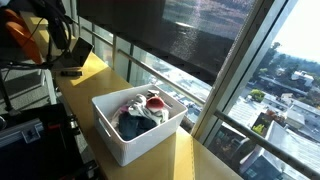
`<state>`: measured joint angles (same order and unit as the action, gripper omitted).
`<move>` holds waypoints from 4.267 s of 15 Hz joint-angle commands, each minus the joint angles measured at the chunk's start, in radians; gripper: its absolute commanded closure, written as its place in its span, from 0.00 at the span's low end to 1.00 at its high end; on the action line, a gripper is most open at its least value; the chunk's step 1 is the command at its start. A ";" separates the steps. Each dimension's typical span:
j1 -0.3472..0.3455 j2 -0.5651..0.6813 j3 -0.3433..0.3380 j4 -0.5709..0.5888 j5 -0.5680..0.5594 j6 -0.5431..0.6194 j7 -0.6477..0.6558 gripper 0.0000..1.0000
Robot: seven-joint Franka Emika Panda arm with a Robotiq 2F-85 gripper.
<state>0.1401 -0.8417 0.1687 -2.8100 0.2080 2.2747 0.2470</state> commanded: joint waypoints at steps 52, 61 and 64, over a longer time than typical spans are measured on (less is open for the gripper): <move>-0.191 1.241 -0.184 0.931 -0.161 0.236 -0.131 0.00; -0.147 1.376 -0.200 1.069 -0.157 0.116 -0.011 0.48; -0.118 1.257 -0.181 1.005 -0.136 0.049 0.046 0.69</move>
<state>-0.0185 0.5411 -0.0113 -1.7445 0.0430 2.4044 0.2383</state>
